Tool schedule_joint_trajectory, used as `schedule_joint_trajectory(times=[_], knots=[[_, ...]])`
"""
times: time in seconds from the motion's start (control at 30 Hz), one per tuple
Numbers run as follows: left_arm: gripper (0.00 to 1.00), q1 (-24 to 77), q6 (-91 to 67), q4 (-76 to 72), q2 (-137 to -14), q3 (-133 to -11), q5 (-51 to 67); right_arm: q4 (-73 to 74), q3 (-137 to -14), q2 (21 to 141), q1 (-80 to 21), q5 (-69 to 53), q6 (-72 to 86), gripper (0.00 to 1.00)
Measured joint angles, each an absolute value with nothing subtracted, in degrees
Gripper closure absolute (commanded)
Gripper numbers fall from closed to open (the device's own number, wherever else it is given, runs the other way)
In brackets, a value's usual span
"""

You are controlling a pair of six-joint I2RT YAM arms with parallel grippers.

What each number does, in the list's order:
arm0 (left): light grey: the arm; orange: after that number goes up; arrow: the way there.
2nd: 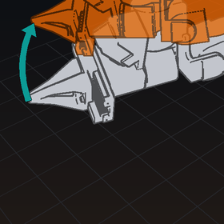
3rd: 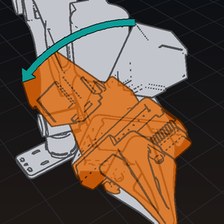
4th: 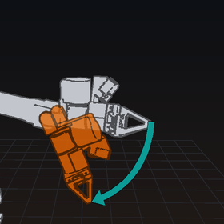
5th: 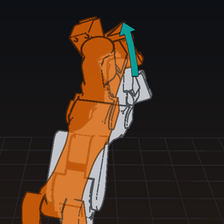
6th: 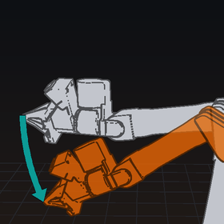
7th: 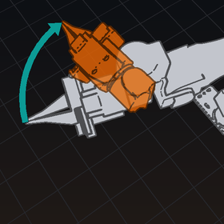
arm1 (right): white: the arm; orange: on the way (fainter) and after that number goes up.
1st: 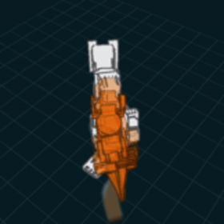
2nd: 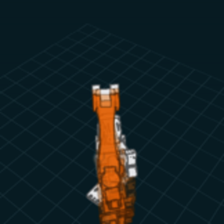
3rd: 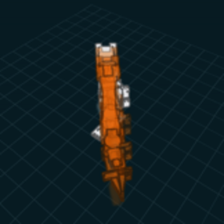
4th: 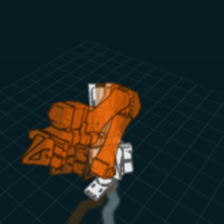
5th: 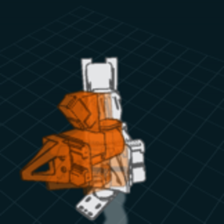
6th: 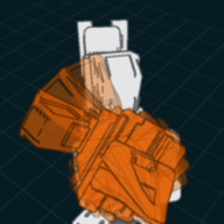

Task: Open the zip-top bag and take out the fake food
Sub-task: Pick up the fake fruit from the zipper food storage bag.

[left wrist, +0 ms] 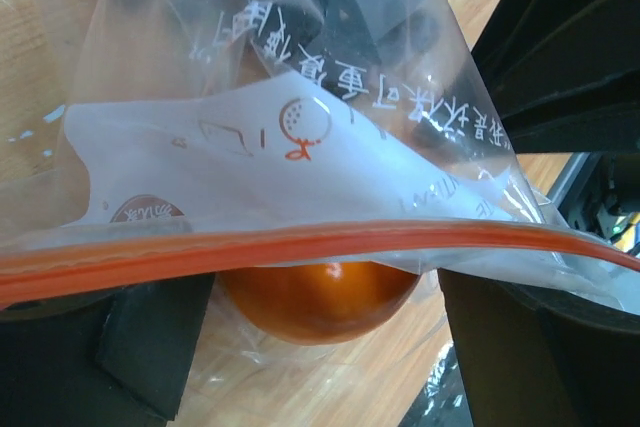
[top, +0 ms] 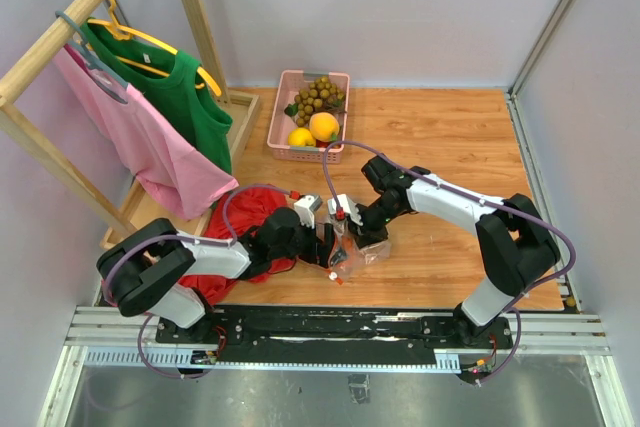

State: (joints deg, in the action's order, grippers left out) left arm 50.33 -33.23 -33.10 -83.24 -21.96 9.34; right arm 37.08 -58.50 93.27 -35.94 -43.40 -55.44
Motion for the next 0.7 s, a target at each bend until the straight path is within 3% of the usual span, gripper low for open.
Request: schedule_joint_trajectory(times=[0.2, 0.5, 0.63, 0.7], knots=[[0.09, 49.6, -37.4, -33.0, -86.1, -24.3, 11.1, 36.9, -58.5, 93.3, -36.1, -43.3, -54.2, 0.91], [0.42, 49.6, -38.0, -28.8, -86.2, -26.6, 11.2, 37.0, -58.5, 93.3, -36.1, -42.5, -53.6, 0.85], [0.42, 49.6, -38.0, -27.0, -85.9, -27.2, 11.0, 37.1, -58.5, 93.3, -36.1, -42.2, -53.6, 0.87], [0.42, 49.6, -38.0, -25.8, -84.7, -27.2, 10.2, 37.2, -58.5, 93.3, -36.1, -42.0, -53.6, 0.95]])
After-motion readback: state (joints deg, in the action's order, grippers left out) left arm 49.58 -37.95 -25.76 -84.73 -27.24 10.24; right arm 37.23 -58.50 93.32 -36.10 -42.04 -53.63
